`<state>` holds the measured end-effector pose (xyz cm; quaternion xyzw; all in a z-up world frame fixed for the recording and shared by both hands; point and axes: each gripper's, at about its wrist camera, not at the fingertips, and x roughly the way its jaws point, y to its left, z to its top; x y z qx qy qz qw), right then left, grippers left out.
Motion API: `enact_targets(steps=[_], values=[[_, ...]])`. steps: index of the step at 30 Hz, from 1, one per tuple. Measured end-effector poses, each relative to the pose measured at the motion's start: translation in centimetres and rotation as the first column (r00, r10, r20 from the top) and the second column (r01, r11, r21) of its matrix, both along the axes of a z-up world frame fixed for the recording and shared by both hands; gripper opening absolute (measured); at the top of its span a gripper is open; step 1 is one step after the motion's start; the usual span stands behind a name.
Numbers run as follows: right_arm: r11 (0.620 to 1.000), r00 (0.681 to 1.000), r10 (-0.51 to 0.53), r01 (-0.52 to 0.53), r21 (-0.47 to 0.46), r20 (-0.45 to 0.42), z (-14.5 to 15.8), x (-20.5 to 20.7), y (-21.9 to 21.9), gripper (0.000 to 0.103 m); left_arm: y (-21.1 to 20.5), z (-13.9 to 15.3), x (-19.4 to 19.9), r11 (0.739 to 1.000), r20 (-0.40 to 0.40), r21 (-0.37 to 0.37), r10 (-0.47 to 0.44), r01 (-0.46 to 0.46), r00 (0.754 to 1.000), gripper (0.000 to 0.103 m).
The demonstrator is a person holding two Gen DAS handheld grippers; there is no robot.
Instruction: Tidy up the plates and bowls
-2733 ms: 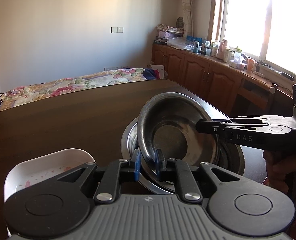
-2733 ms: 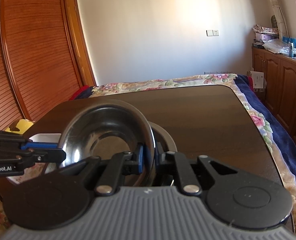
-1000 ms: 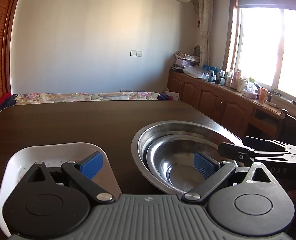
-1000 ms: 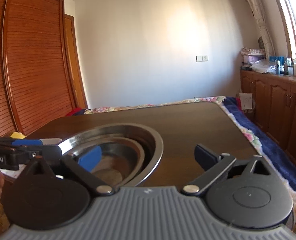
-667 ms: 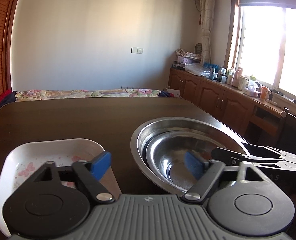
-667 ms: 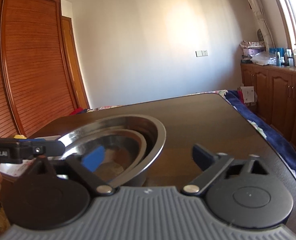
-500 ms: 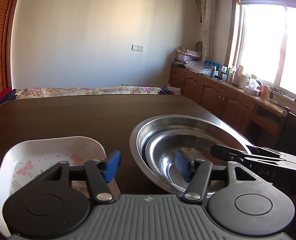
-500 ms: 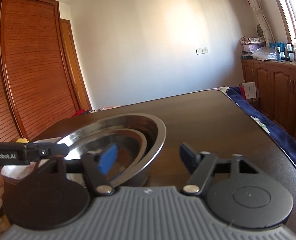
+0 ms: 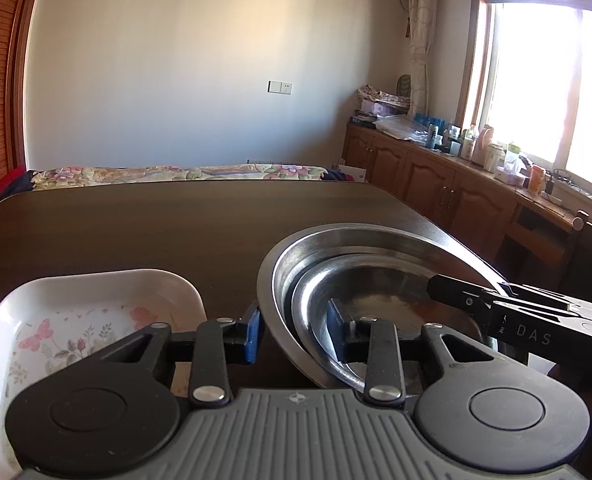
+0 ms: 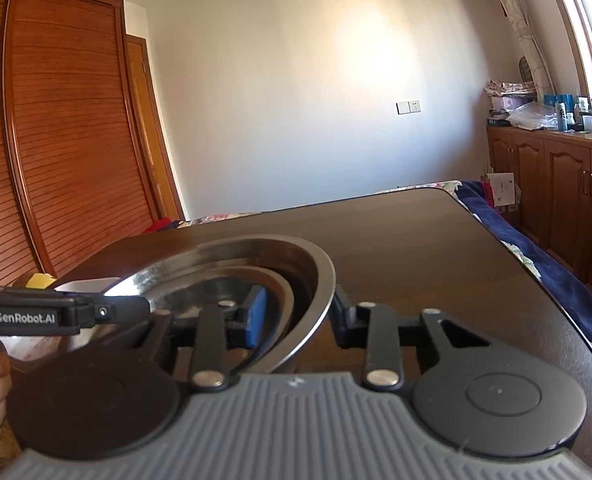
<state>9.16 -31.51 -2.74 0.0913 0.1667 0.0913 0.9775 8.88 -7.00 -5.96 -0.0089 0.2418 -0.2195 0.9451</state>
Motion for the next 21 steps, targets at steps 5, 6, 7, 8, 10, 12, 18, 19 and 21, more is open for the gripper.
enact_targets(steps=[5,6,7,8,10,12,18,19,21], values=[[1.000,1.000,0.010,-0.010,-0.001,0.002,-0.1,-0.2,0.3,0.032,-0.1,-0.3,0.0,1.000,-0.001,0.016,0.000,0.000,1.000,0.035],[1.000,1.000,0.009,-0.009,-0.001,0.002,0.0,-0.2,0.3,0.032,-0.2,-0.3,-0.1,1.000,0.000,0.018,-0.001,0.001,1.000,0.033],[1.000,1.000,0.010,-0.010,0.000,0.003,0.0,-0.2,0.3,0.032,-0.2,-0.4,-0.1,1.000,0.001,0.021,-0.002,0.002,1.000,0.032],[1.000,1.000,0.011,-0.011,0.002,0.003,0.0,-0.2,0.3,0.032,-0.2,-0.3,0.0,1.000,0.003,0.022,-0.002,0.002,1.000,0.032],[1.000,1.000,0.012,-0.012,0.004,0.001,0.0,-0.1,0.1,0.032,-0.2,-0.3,0.0,1.000,0.001,0.018,-0.001,0.001,1.000,0.031],[1.000,1.000,0.012,-0.012,0.006,0.001,0.0,-0.1,0.1,0.030,-0.3,-0.2,0.0,1.000,-0.002,0.016,0.004,-0.004,1.000,0.030],[0.999,1.000,0.023,-0.023,0.026,0.009,0.6,-0.2,0.1,0.030,0.0,0.4,-0.3,1.000,0.006,0.009,0.006,-0.006,1.000,0.030],[0.999,1.000,0.027,-0.027,0.024,0.013,0.9,-0.3,0.3,0.030,0.1,0.6,-0.5,1.000,0.012,0.008,0.008,-0.008,1.000,0.030],[0.999,0.999,0.035,-0.036,0.020,0.018,1.3,-0.4,0.6,0.030,0.7,1.0,-0.8,1.000,0.019,0.003,0.010,-0.010,1.000,0.030]])
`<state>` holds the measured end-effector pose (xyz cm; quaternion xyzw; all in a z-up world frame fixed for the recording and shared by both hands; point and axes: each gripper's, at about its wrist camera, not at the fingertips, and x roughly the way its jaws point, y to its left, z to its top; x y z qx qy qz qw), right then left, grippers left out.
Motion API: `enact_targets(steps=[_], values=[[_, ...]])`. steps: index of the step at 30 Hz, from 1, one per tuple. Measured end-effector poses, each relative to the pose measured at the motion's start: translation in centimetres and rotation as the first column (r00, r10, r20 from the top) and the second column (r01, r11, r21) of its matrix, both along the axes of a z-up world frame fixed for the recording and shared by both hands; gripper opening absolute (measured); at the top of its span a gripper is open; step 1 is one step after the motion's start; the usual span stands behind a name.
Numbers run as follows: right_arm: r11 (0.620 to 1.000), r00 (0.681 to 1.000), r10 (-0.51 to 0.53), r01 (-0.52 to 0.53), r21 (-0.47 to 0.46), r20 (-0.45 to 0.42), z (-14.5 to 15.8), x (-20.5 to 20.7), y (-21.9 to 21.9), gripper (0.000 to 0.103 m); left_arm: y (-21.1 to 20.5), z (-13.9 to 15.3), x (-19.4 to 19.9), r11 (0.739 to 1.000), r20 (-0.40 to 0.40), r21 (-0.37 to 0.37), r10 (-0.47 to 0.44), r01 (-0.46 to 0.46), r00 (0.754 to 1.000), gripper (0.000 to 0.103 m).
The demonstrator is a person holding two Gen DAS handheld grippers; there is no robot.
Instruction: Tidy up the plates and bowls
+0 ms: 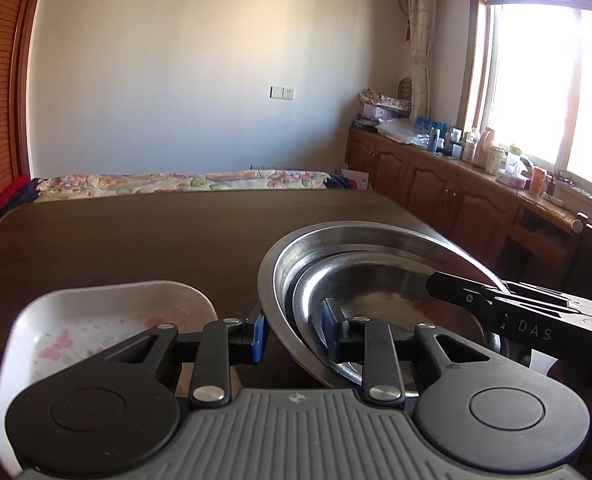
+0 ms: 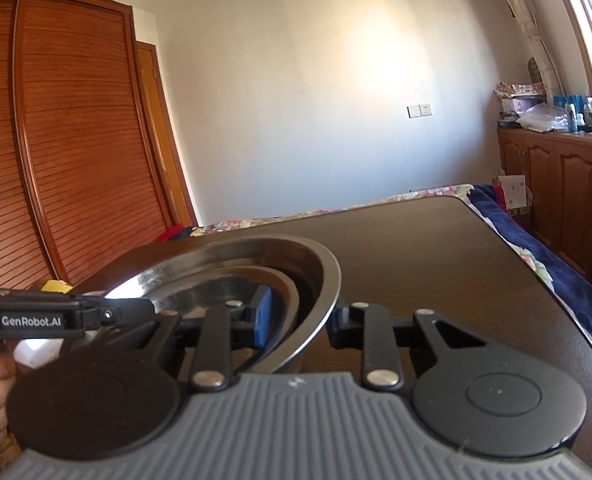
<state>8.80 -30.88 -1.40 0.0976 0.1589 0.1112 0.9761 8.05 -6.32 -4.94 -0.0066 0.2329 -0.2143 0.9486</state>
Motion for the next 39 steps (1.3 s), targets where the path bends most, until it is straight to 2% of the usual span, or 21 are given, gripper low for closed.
enact_targets(steps=[10,21,39], values=[[0.993,0.993,0.113,-0.113,-0.017,0.024,1.9,0.5,3.9,0.030,4.9,2.0,-1.4,0.997,0.020,-0.005,0.078,-0.078,0.997,0.030],[0.972,0.972,0.235,-0.235,-0.024,0.001,2.1,1.5,8.6,0.030,10.6,2.1,-2.4,0.984,0.023,-0.007,0.181,-0.181,0.983,0.030],[0.957,0.957,0.285,-0.288,-0.034,-0.059,1.2,2.2,11.2,0.030,13.2,0.7,-1.6,0.974,-0.023,-0.015,0.227,-0.228,0.974,0.030]])
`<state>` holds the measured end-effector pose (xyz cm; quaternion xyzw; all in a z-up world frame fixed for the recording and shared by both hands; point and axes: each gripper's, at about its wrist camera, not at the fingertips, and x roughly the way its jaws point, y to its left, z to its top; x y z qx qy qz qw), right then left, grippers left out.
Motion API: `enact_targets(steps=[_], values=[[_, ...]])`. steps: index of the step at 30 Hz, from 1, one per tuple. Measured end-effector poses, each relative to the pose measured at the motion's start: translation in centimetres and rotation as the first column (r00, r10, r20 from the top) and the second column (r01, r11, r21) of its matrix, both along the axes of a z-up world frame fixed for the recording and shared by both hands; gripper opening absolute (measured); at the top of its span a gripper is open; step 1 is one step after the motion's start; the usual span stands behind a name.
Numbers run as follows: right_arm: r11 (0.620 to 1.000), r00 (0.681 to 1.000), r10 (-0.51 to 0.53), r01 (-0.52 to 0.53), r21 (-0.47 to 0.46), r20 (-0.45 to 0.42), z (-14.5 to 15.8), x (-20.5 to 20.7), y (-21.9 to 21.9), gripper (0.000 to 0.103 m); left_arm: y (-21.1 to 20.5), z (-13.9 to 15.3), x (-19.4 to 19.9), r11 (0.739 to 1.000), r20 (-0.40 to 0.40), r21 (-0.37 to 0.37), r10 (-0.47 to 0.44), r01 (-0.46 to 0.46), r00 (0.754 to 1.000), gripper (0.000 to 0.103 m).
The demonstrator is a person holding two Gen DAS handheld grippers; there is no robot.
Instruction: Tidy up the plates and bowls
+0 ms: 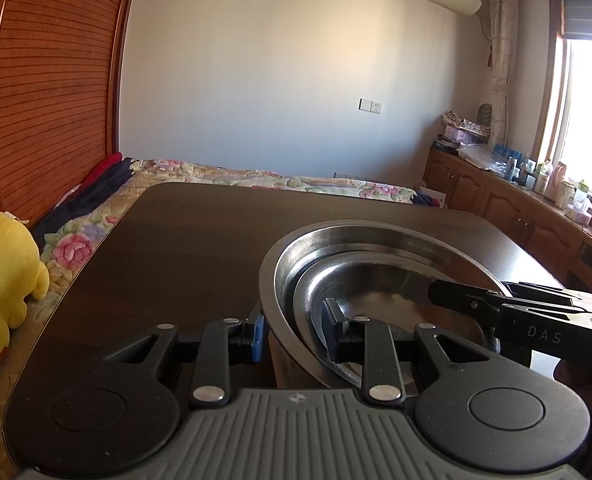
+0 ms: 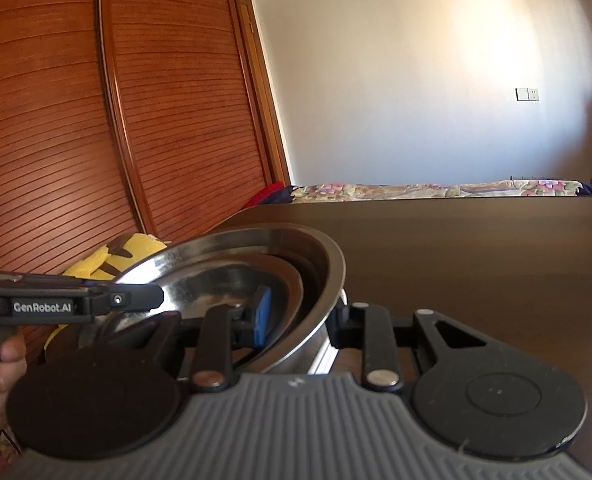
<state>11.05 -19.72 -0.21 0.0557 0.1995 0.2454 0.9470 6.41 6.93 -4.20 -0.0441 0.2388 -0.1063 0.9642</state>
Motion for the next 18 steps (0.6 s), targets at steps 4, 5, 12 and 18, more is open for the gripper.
enact_targets(steps=[4,5,12,18], values=[[1.000,1.000,0.000,0.000,-0.005,-0.003,0.03,0.01,0.26,0.030,0.00,-0.09,-0.07,1.000,0.000,-0.004,0.001,-0.001,1.000,0.030],[1.000,1.000,-0.001,0.001,-0.007,-0.002,0.03,0.00,0.29,0.030,0.06,-0.09,-0.02,1.000,0.001,-0.005,0.001,-0.001,1.000,0.030],[0.999,1.000,-0.008,0.008,-0.039,0.007,0.23,0.07,0.75,0.053,-0.21,-0.05,-0.19,1.000,0.014,0.014,0.019,-0.020,1.000,0.041],[0.998,0.999,-0.039,0.040,-0.047,0.021,0.49,-0.32,0.09,0.071,0.06,0.23,-0.40,0.999,0.029,0.026,0.043,-0.044,0.999,0.068]])
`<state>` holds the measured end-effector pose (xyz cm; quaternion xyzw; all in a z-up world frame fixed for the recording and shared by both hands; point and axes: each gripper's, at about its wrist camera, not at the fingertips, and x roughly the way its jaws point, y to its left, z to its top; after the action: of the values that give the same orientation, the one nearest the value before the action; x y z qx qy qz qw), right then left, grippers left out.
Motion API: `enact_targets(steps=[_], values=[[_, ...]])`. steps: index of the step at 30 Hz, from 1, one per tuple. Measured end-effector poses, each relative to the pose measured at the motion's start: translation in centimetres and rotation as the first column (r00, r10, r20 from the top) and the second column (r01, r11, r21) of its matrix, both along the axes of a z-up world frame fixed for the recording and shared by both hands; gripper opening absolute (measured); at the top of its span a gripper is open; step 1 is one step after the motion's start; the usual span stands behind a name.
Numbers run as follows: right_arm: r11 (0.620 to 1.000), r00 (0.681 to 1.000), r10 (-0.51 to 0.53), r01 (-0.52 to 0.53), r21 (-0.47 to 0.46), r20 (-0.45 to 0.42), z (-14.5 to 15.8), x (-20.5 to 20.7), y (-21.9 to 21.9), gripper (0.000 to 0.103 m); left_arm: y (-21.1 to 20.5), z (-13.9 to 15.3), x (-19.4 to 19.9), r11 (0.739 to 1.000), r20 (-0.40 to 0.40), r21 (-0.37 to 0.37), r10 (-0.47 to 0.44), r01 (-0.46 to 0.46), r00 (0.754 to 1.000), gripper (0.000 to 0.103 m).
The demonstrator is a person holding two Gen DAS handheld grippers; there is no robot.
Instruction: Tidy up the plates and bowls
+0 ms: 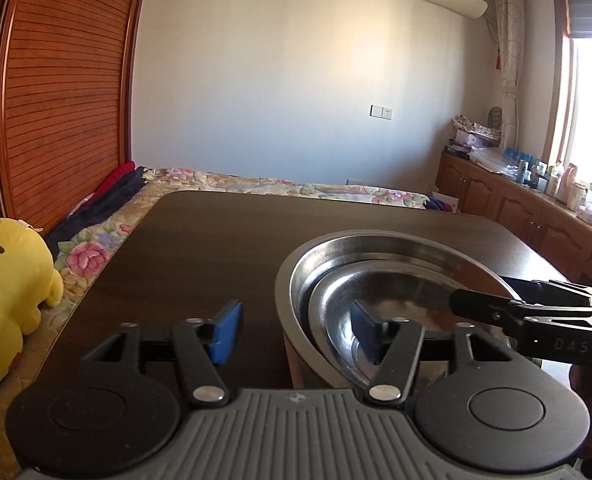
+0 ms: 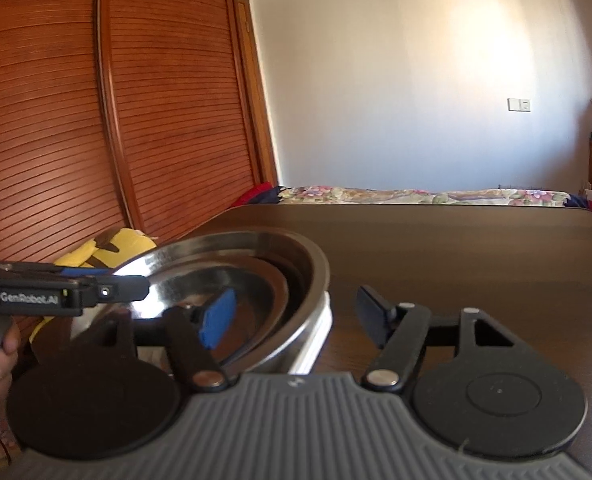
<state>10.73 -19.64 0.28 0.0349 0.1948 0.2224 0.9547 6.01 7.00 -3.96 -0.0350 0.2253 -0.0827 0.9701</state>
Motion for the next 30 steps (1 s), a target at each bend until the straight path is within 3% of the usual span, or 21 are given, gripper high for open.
enact_targets(steps=[5,11,17,26,30], values=[[1.000,0.999,-0.031,0.030,0.005,0.022,0.5,-0.8,-0.8,0.078,-0.3,0.6,-0.6,1.000,0.017,0.016,0.018,-0.018,1.000,0.088],[0.997,0.996,-0.076,0.076,0.001,0.054,1.7,-2.2,-2.0,0.085,-1.0,1.6,-1.6,0.999,0.050,0.045,0.029,-0.031,0.998,0.102],[0.995,0.991,-0.103,0.102,0.014,0.085,2.9,-3.7,-3.6,0.103,-2.2,2.8,-2.6,0.998,0.068,0.066,0.001,-0.005,0.998,0.103],[0.986,0.977,-0.167,0.167,0.012,0.134,5.0,-5.8,-4.7,0.103,-4.1,4.9,-3.8,0.995,0.099,0.097,0.021,-0.031,0.995,0.103],[0.975,0.967,-0.219,0.223,-0.016,0.132,5.2,-6.5,-4.6,0.103,-5.2,5.2,-4.4,0.987,0.118,0.147,0.053,-0.070,0.992,0.103]])
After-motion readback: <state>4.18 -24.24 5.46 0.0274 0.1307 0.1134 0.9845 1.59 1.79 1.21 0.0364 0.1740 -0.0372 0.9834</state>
